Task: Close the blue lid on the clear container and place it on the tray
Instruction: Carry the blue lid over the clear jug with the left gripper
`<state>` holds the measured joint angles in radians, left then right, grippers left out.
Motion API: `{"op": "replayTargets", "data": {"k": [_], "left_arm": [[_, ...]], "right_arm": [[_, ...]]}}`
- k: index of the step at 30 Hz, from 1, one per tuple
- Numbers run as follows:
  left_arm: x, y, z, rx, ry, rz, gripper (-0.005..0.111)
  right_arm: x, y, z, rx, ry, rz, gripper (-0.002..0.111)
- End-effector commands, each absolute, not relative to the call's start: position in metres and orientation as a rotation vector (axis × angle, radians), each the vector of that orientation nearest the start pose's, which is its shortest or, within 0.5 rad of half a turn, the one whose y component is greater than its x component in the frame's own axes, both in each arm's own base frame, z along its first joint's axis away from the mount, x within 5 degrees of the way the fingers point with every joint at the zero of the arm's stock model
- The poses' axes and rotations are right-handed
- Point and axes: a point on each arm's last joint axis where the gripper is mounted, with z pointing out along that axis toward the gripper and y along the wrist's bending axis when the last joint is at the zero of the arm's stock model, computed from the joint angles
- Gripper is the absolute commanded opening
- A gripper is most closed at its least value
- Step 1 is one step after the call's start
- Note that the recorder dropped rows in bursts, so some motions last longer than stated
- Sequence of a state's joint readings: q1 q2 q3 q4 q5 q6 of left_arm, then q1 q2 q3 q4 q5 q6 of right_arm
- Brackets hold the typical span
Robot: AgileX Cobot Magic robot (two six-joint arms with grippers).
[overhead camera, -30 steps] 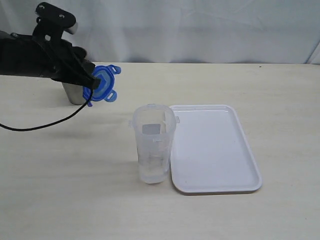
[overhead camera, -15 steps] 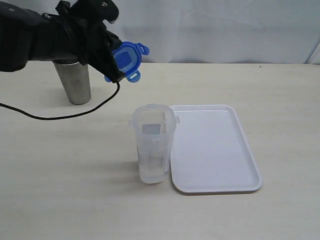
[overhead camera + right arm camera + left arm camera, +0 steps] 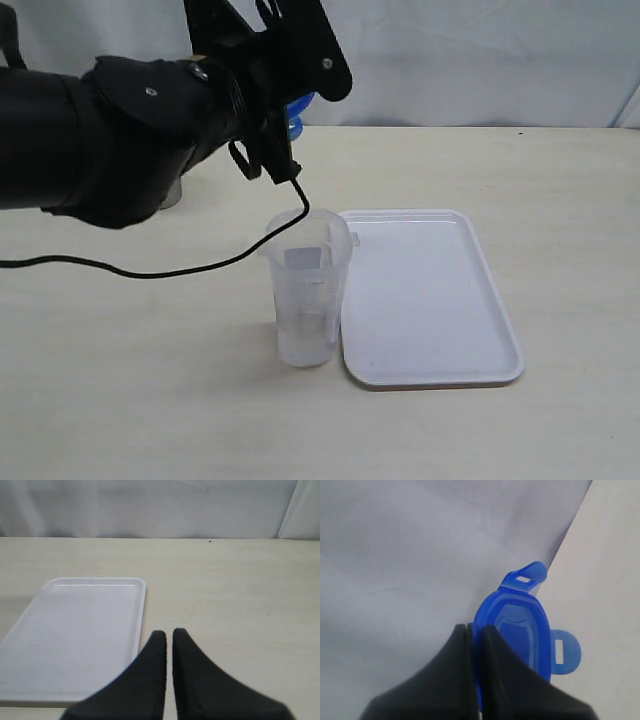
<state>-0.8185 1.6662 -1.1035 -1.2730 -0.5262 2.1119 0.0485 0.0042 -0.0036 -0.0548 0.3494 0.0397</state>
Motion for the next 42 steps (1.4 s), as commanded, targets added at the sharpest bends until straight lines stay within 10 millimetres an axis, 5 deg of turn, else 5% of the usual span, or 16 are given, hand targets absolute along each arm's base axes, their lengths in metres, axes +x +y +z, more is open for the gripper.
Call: {"op": "replayTargets", "data": {"k": [1, 17, 42], "left_arm": [[0.27, -0.248, 0.275, 1.178, 1.419, 0.63, 0.0], [0.238, -0.25, 0.243, 1.267, 1.427, 0.686, 0.0], [0.194, -0.276, 0.251, 1.235, 1.29, 0.743, 0.0]], "right_arm": [[0.053, 0.001, 0.182, -0.04, 1.828, 0.006, 0.005], [0.053, 0.001, 0.182, -0.04, 1.828, 0.006, 0.005], [0.053, 0.001, 0.182, -0.04, 1.828, 0.006, 0.005]]}}
